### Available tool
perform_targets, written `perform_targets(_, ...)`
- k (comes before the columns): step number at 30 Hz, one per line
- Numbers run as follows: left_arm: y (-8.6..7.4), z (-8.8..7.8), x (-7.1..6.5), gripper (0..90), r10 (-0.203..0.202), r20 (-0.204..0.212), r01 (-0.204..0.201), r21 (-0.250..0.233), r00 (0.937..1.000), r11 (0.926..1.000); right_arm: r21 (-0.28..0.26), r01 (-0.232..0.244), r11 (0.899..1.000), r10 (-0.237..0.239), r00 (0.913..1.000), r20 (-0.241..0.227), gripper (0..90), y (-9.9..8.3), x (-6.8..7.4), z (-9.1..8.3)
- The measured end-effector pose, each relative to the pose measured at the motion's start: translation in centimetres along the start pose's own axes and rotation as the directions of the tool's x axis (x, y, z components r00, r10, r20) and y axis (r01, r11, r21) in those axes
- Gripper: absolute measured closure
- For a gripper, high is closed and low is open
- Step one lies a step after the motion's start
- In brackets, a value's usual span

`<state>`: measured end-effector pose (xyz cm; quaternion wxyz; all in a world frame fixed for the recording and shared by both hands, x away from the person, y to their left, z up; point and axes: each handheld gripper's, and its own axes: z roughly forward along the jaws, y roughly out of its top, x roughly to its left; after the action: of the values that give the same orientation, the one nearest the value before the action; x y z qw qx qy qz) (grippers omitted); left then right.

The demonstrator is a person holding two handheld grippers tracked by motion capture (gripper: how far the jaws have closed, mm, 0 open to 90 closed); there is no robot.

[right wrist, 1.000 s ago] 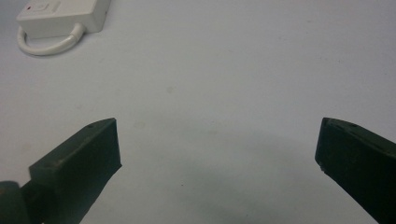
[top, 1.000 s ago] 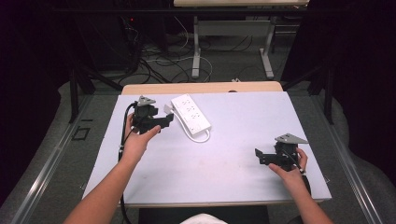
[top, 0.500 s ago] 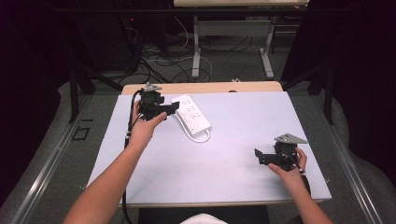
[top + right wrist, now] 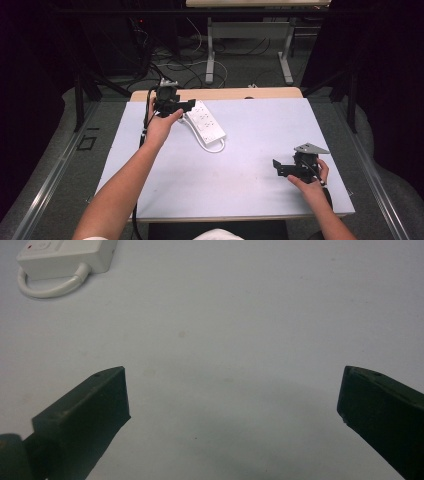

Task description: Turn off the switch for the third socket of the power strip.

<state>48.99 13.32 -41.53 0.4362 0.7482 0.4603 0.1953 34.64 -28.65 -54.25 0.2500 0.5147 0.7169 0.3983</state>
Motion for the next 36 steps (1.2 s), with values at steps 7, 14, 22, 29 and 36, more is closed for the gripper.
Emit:
perform_targets(7,1.1,1.0,0.9,36.8,-0.009,-0.018,0.009,-0.002,0.9998,1.0,0.001,0.0,1.0,0.0,1.0,-0.005,0.0,0.0,-0.1,0.0)
perform_targets(14,1.6,2.0,1.9,37.4,-0.033,-0.03,0.034,0.011,0.999,0.9994,0.006,-0.016,1.0,0.016,0.9999,0.0,0.0,-0.1,-0.1,0.0)
perform_targets(22,2.1,3.4,2.8,39.0,-0.05,-0.029,0.05,0.023,0.9983,0.9985,0.004,-0.015,1.0,0.015,0.9999,0.001,0.0,-0.1,-0.3,0.1)
perform_targets(29,2.4,4.7,3.1,41.6,-0.062,-0.019,0.062,0.02,0.9979,0.9978,0.008,-0.023,1.0,0.023,0.9997,0.0,0.0,-0.1,-0.3,0.1)
perform_targets(36,2.4,5.8,3.2,44.3,-0.043,-0.024,0.044,0.029,0.9988,0.9986,0.007,-0.024,1.0,0.024,0.9997,-0.002,0.1,-0.2,-0.4,0.2)
